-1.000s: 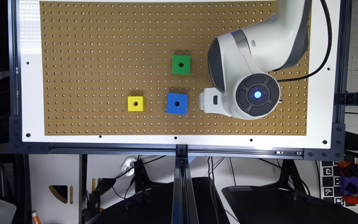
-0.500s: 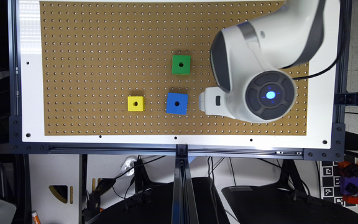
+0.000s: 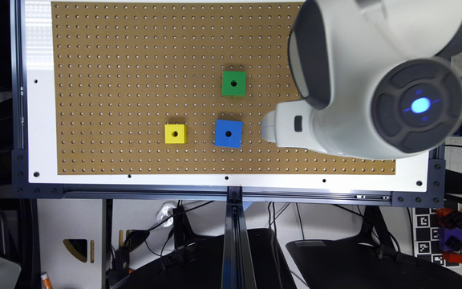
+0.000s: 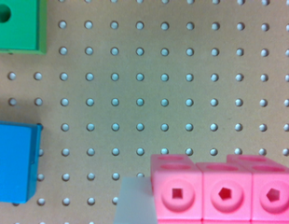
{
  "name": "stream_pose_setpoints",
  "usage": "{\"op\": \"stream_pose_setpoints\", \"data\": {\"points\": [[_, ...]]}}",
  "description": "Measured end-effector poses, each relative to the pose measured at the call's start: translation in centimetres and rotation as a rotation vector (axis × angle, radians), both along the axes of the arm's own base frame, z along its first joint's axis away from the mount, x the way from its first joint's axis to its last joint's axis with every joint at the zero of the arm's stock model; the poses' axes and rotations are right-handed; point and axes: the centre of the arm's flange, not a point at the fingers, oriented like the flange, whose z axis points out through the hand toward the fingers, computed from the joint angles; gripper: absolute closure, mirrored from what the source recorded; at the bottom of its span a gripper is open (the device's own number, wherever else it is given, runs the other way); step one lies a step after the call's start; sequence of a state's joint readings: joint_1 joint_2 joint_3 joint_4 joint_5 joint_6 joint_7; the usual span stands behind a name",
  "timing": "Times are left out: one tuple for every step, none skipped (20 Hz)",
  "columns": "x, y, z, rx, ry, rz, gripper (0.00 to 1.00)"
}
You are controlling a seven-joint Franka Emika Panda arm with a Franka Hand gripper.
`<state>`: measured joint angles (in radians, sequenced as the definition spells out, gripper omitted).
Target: Pick up pink block.
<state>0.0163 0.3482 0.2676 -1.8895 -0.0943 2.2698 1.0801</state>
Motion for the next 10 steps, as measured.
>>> {"op": "stream_pose_setpoints", "data": {"points": [[-0.1, 0.0, 0.7, -0.001, -0.005, 0.0, 1.0], [-0.2, 0.0, 1.5, -0.003, -0.009, -0.001, 1.0], [-0.3, 0.0, 2.3, -0.005, -0.012, -0.002, 1.0], [-0.5, 0.0, 3.1, -0.007, -0.014, -0.002, 1.0], [-0.6, 0.0, 3.6, -0.008, -0.015, -0.002, 1.0], [-0.7, 0.0, 3.9, -0.01, -0.016, -0.002, 1.0], [-0.7, 0.0, 4.0, -0.01, -0.016, -0.002, 1.0], [-0.7, 0.0, 3.9, -0.01, -0.016, -0.002, 1.0], [-0.7, 0.0, 3.9, -0.01, -0.016, -0.002, 1.0], [-0.7, 0.0, 3.9, -0.01, -0.016, -0.002, 1.0]]}}
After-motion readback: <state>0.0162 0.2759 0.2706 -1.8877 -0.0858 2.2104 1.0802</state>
